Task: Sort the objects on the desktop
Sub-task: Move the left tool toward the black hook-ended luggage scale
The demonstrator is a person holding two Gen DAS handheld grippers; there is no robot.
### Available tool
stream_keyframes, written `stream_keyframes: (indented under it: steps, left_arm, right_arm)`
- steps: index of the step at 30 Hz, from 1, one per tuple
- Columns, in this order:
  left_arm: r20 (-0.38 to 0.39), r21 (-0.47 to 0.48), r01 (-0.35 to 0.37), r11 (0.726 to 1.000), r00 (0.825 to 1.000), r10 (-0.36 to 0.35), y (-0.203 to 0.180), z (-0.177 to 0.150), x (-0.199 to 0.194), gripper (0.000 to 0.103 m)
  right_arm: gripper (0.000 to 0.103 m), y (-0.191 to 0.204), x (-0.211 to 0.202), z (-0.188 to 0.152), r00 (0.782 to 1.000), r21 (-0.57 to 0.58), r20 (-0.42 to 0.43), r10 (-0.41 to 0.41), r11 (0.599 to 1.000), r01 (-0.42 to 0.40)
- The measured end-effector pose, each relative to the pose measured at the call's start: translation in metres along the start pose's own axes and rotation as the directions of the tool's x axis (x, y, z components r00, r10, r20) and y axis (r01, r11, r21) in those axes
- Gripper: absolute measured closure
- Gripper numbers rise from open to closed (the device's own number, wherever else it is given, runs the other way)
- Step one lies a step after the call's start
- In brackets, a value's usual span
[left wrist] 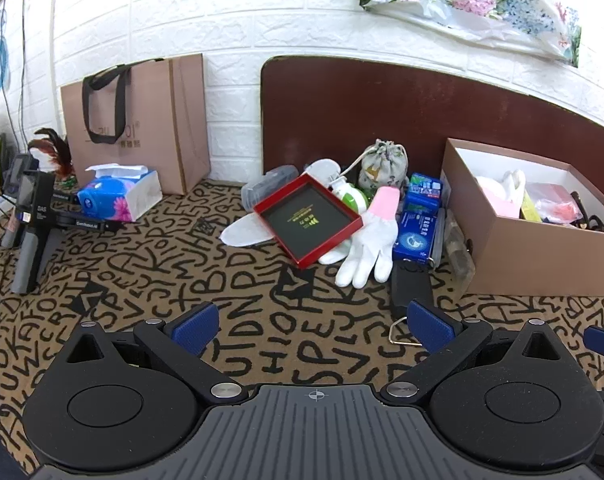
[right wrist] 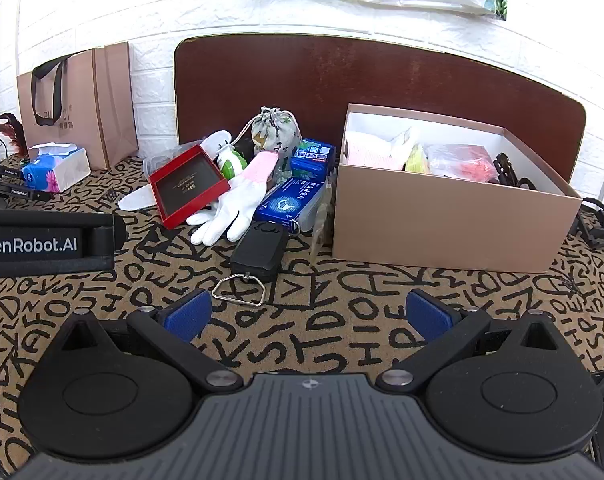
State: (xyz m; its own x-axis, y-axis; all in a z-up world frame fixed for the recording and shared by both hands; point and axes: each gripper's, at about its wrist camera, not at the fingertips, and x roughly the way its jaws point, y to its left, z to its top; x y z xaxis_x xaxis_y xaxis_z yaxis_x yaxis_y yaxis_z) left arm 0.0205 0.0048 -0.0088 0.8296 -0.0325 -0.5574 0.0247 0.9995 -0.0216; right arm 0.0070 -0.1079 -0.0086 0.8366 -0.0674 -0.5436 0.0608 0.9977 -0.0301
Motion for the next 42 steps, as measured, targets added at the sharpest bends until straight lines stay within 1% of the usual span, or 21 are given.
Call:
stream_keyframes:
  steps: [8,14,19,24,28,32,36,40,42]
  left_arm:
    - [-0.014,0.008,0.0,1.0,1.0,0.0,0.003,-0.002,0.01,0.0]
    - [-0.022,0.028,0.011,1.0,1.0,-0.011,0.002,-0.002,0.024,0.0]
    - [-0.075,0.008,0.03,1.0,0.997,-0.029,0.004,-0.001,0.05,0.0]
    - [-0.117,0.005,0.074,0.997,0.99,-0.073,0.002,0.001,0.078,0.0]
    - [-0.12,0.017,0.157,0.987,0.981,-0.154,-0.007,0.008,0.094,0.0]
    - [-0.128,0.058,0.238,0.969,0.965,-0.229,-0.025,0.018,0.111,0.0]
    - [-0.159,0.094,0.253,0.963,0.959,-0.236,-0.042,0.024,0.135,0.002]
    - [-0.202,0.111,0.282,0.953,0.945,-0.257,-0.05,0.026,0.156,0.007]
    - [-0.224,0.121,0.292,0.949,0.939,-0.26,-0.054,0.026,0.166,0.008]
  right_arm:
    - [0.0,0.001,0.01,0.0,1.0,-0.002,-0.018,0.002,1.0,-0.002]
    - [0.0,0.002,0.023,-0.003,0.999,-0.003,-0.044,0.006,1.0,-0.006]
    - [0.0,0.002,0.043,-0.008,0.997,-0.008,-0.077,0.016,1.0,-0.017]
    - [0.0,0.006,0.069,-0.013,0.993,-0.034,-0.108,0.042,0.998,-0.046]
    - [0.001,0.005,0.09,-0.012,0.987,-0.011,-0.126,0.097,0.995,-0.099]
    - [0.005,0.008,0.107,-0.011,0.98,-0.009,-0.129,0.149,0.988,-0.151]
    - [0.009,0.01,0.12,-0.009,0.974,-0.009,-0.123,0.192,0.981,-0.195]
    - [0.015,0.01,0.127,-0.006,0.966,-0.014,-0.084,0.243,0.969,-0.245]
    - [0.017,0.011,0.131,-0.003,0.964,-0.03,-0.083,0.254,0.966,-0.257]
